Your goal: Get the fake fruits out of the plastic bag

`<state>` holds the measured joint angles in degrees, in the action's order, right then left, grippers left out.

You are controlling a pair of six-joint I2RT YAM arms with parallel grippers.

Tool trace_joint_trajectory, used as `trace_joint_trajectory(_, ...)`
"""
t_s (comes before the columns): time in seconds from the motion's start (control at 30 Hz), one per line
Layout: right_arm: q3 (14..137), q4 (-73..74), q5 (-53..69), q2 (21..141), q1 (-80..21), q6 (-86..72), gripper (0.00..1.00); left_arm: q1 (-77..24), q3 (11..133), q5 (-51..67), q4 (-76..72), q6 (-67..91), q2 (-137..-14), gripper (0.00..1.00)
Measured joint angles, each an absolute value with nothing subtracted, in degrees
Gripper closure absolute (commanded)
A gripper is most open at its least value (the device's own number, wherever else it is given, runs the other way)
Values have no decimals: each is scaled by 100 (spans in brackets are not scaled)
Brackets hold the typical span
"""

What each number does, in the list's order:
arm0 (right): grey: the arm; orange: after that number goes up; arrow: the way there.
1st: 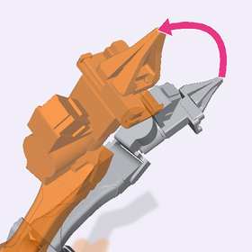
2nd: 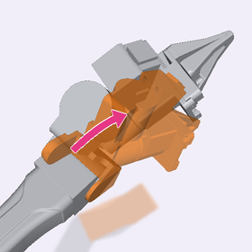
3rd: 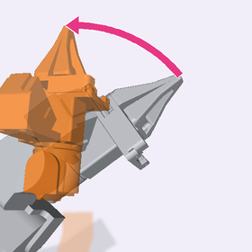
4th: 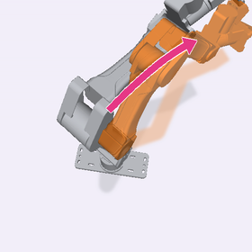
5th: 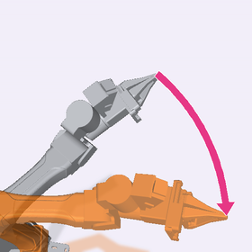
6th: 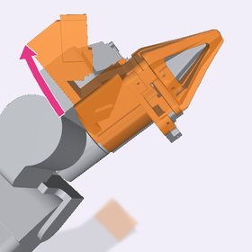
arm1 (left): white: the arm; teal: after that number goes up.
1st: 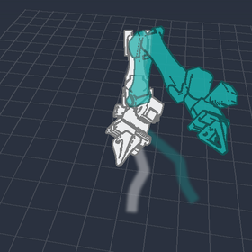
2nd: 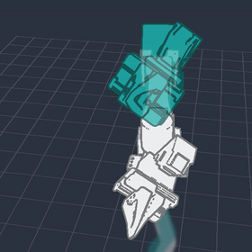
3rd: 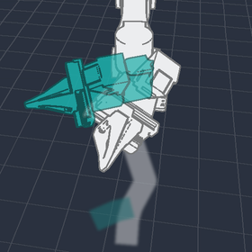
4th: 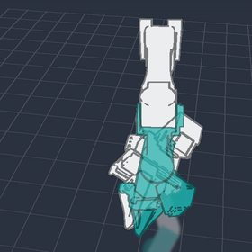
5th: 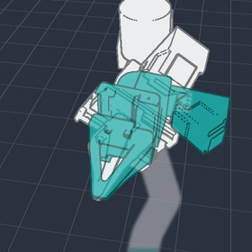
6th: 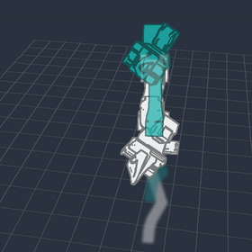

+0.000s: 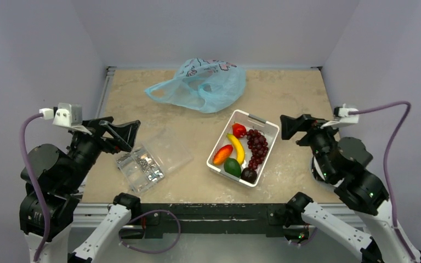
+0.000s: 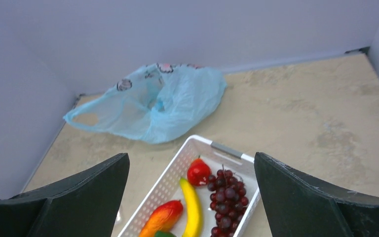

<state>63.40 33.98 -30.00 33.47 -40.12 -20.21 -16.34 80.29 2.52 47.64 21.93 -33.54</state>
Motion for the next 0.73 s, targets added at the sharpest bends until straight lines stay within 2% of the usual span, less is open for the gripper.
trace_joint_trajectory(0.27, 6622, 3181, -3677, 2707, -4012, -1605, 1, -1634, 8125, 119, 4724, 2147, -3168, 0)
trace_joint_trajectory(0.73, 6755, 2936, -4303, 2587, -4012, -1448, 1, -1634, 8097, 119, 4571, 2152, -3085, 0)
